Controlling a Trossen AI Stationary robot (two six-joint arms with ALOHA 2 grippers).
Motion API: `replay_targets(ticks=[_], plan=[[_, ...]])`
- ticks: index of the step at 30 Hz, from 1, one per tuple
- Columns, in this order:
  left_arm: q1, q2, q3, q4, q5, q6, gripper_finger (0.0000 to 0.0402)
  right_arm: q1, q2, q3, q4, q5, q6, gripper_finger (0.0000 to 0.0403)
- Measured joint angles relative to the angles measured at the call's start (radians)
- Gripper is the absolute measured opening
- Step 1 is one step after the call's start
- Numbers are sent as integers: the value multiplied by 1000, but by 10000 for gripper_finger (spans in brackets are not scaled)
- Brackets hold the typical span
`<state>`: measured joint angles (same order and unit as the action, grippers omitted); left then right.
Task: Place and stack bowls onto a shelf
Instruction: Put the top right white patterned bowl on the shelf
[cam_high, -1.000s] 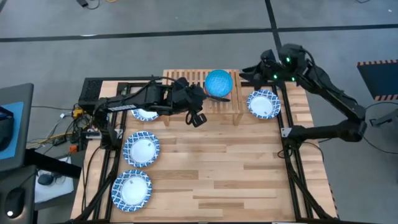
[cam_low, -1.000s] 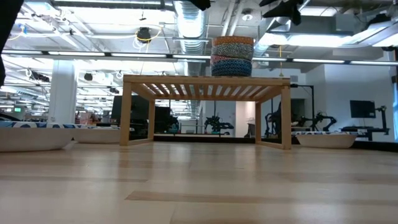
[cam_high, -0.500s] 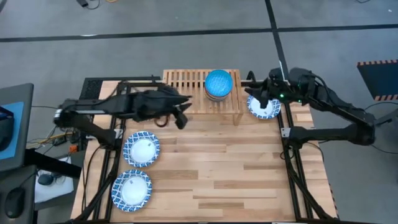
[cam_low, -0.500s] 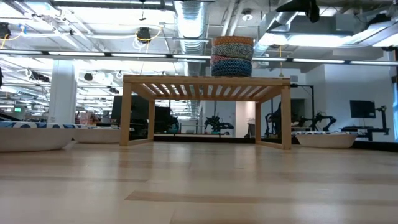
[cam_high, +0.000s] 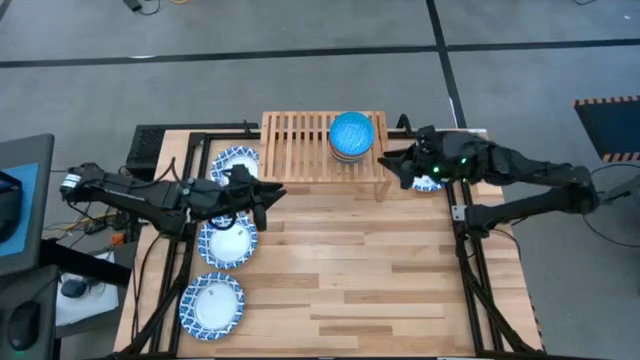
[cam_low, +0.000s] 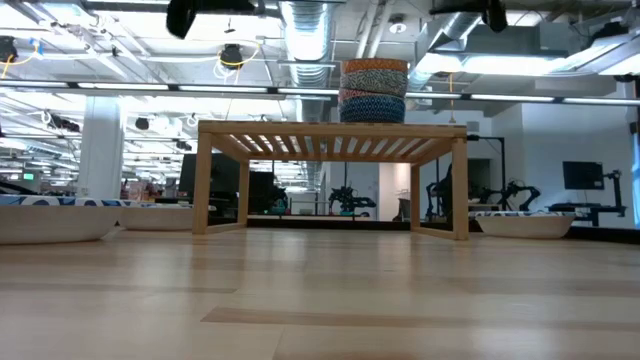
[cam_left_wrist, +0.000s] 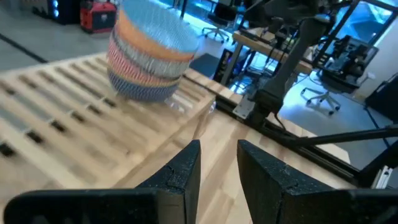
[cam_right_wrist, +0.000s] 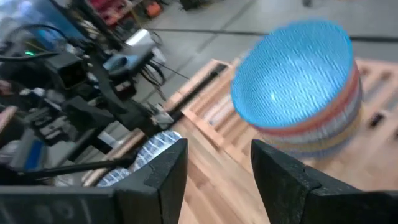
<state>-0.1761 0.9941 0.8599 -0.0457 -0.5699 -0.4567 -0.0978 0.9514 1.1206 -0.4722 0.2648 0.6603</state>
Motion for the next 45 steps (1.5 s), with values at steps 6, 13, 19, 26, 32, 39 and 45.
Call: replay_targets(ticks=[6,13,19,26,32,39,45], plan=[[-39,-30,-47,-27,-12,-47,119,118,22,0,-92,122,111,192],[-45,-64,-46,-126,-49,-81,153,234,25,0,-272,273,262,192],[-24,-118,-46,-177,-44,-86,160,289,24,-82,-301,287,375,192],[-9,-145,-46,-195,-40,-4,161,312,23,-268,-212,268,530,192],[-9,-129,-46,-195,-59,-18,161,319,23,-368,-36,232,540,192],[10,-109,-46,-306,-104,-154,161,317,23,-445,-2,174,565,191],[85,-108,-45,-520,-61,-341,161,317,23,-457,40,144,565,191]])
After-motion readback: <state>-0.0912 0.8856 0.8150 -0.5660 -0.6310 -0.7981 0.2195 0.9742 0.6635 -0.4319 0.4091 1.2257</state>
